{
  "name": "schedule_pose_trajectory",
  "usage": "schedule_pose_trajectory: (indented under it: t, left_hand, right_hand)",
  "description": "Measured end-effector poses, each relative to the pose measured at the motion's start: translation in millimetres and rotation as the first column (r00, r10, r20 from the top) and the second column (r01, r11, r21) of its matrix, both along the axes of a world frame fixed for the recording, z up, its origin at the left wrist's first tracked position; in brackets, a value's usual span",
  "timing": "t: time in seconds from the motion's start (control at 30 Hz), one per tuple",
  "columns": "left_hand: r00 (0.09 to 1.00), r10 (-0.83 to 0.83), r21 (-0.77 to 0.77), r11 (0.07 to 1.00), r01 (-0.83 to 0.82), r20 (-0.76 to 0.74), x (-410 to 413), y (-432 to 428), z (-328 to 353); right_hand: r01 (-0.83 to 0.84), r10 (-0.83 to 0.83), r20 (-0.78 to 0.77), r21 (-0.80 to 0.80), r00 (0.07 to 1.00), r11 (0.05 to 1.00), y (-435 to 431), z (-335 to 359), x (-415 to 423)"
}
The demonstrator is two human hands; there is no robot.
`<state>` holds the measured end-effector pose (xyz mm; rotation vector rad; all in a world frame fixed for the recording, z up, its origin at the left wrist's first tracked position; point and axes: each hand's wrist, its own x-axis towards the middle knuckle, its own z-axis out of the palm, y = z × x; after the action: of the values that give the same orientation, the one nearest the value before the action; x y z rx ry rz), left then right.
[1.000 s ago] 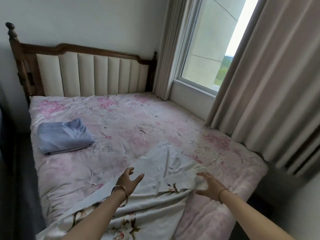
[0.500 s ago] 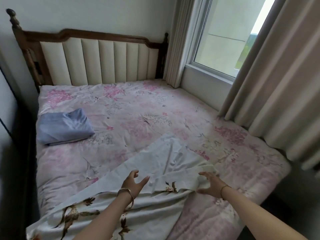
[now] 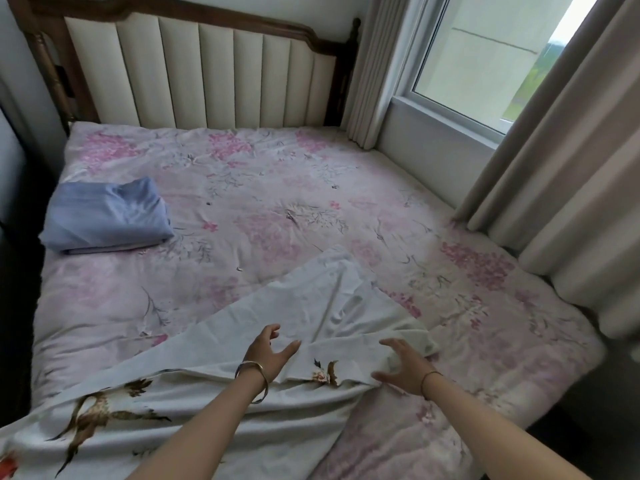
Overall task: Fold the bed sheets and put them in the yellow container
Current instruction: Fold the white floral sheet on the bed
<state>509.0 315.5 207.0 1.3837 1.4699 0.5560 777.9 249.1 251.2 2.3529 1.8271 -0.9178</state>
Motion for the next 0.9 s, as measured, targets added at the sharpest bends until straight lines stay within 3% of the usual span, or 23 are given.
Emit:
schedule_pose_trajectory:
  t: [0.33,0.6,0.9]
  left_hand:
    - [0.989,-0.026,-0.112,0.994,0.01,-0.148,106,28,-83]
    - [0.982,-0.02,-0.105,0.994,0.0,-0.187,116,39,-138]
    - [0.905,-0.284,-0.144,0.957,0.25,-0.316,119,55,-202]
  right_hand:
    - [-0.155,0.14,-0.102,-0.154,0.985,0.976,73,-107,86]
    - [-0.192,0.165,-0.149,-0.188,0.975,0.963,90,-179,92]
    - [-0.248,0.237,-0.074,-0.222,0.969,0.943,105,-240,94]
